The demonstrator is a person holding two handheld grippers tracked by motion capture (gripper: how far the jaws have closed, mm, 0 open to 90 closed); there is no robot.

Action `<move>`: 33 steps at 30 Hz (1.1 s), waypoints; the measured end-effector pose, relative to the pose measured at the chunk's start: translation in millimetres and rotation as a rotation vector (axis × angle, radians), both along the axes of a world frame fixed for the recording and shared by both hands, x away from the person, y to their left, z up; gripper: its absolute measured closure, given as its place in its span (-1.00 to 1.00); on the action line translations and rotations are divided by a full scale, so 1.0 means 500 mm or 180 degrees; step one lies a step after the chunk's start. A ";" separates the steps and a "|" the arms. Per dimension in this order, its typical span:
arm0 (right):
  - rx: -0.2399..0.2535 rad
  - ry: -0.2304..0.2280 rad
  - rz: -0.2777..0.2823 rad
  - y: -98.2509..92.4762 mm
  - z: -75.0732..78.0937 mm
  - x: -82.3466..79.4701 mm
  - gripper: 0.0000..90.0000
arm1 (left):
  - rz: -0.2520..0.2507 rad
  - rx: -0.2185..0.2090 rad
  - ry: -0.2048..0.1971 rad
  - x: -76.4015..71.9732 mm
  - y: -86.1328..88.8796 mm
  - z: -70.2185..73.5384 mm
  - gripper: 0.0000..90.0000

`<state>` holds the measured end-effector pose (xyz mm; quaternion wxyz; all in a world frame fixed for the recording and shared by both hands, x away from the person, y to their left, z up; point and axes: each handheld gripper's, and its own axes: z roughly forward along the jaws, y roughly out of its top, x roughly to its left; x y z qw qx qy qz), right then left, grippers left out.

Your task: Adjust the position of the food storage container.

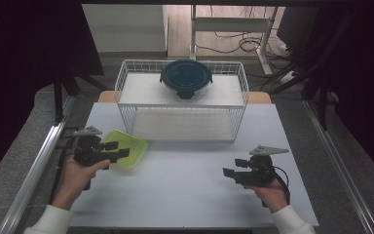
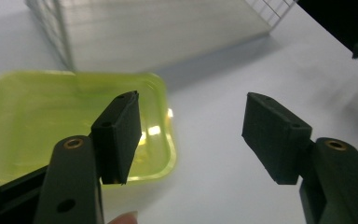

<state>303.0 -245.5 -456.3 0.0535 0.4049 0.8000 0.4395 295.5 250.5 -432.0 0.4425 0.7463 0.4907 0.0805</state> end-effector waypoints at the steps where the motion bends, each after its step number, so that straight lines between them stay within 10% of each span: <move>1: 0.0002 0.0005 -0.0012 -0.001 0.000 0.001 -0.32 | 0.0055 0.0021 -0.0008 0.013 0.014 0.009 -0.18; 8: 0.0005 0.0009 -0.0044 -0.004 -0.002 0.003 -0.32 | 0.0232 0.0240 0.0053 0.078 0.065 0.012 0.00; 18: -0.0043 0.0042 -0.0073 -0.006 -0.009 0.005 -0.32 | 0.0407 0.0384 0.0403 0.164 0.122 -0.022 0.76; 23: -0.0062 0.0058 -0.0087 -0.009 -0.014 0.008 -0.32 | 0.0590 0.0667 0.0610 0.200 0.140 -0.047 0.97; 33: -0.0074 0.0126 -0.0090 -0.007 -0.023 0.008 -0.33 | 0.0611 0.1069 0.0895 0.239 0.147 -0.105 1.00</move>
